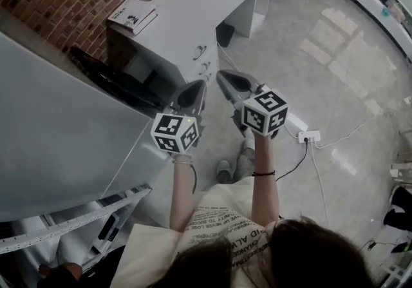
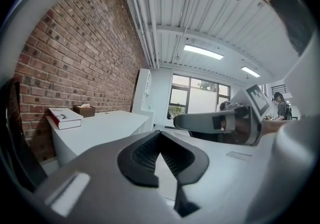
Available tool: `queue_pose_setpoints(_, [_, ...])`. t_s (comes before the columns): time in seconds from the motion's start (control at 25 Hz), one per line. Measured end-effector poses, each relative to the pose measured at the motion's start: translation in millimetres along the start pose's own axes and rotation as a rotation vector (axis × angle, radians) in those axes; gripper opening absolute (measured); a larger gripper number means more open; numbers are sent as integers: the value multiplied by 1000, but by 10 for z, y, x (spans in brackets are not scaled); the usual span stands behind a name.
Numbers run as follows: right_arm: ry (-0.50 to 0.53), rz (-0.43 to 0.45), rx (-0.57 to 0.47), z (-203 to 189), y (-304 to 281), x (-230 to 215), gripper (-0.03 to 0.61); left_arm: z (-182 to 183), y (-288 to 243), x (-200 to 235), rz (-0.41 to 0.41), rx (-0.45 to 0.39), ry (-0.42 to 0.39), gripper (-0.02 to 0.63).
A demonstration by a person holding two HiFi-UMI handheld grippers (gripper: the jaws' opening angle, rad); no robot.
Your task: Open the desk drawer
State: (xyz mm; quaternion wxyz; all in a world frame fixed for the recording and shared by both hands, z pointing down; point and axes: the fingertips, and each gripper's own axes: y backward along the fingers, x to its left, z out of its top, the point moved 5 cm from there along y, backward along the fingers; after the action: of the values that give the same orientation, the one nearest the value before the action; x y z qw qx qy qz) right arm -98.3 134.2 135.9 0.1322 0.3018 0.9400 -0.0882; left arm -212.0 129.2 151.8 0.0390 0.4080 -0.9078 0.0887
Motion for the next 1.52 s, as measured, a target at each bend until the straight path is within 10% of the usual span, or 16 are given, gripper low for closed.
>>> queue_pose_setpoints(1.52, [-18,387,234,393,-1082,-2128,3,-50,-1860,399,447,-37,143,-2])
